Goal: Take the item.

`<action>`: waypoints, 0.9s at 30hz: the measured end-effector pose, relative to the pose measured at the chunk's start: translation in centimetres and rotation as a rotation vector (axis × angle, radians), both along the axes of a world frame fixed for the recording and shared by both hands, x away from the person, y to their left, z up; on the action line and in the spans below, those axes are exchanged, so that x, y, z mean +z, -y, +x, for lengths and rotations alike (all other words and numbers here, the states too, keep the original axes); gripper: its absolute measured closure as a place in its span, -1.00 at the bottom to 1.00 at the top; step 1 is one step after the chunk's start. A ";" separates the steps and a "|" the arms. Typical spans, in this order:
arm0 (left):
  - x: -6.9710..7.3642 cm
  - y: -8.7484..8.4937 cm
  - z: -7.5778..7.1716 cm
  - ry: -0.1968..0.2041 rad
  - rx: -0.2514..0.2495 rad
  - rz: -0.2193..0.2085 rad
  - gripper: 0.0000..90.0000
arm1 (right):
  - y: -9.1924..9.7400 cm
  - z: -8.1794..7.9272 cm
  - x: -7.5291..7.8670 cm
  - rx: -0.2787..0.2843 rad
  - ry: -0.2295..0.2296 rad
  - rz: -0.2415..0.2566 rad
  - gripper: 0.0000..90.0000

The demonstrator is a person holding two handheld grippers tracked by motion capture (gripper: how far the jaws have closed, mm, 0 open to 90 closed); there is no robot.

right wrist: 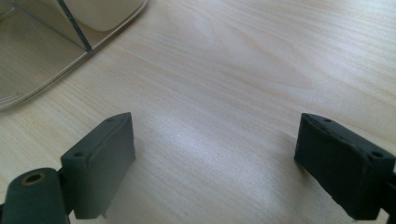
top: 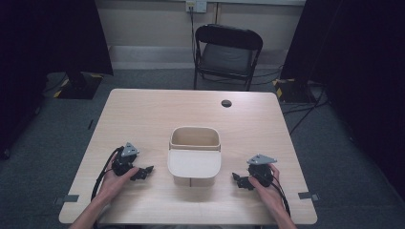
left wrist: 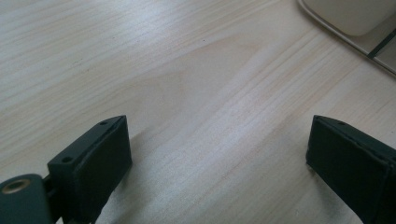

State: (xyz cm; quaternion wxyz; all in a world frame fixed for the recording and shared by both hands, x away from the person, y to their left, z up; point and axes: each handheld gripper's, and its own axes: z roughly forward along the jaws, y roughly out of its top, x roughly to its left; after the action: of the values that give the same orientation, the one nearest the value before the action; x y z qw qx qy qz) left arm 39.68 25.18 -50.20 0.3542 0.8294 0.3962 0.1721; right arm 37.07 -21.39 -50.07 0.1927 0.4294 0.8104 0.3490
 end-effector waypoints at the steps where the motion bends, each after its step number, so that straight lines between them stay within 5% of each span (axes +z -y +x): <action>1: 0.0 0.0 0.0 0.003 -0.007 -0.002 -0.84 | 0.0 0.0 0.0 0.000 0.000 0.000 -0.75; 4: 0.3 -0.1 -0.2 -0.002 0.024 -0.020 -0.61 | 0.0 0.0 0.0 0.000 0.000 0.000 -0.75; 13: 0.7 -0.3 -0.4 -0.003 0.018 -0.054 -0.62 | 0.0 0.0 0.0 0.000 0.000 0.000 -0.75; 27: 1.8 0.5 -1.5 -0.026 -0.067 -0.123 -0.57 | 0.0 0.0 0.0 0.000 0.000 0.000 -0.75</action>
State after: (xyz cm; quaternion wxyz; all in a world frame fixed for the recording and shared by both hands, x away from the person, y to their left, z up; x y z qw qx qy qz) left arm 38.21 24.67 -48.41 0.4050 0.8210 0.3828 0.1247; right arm 37.07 -21.40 -50.07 0.1926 0.4294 0.8104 0.3490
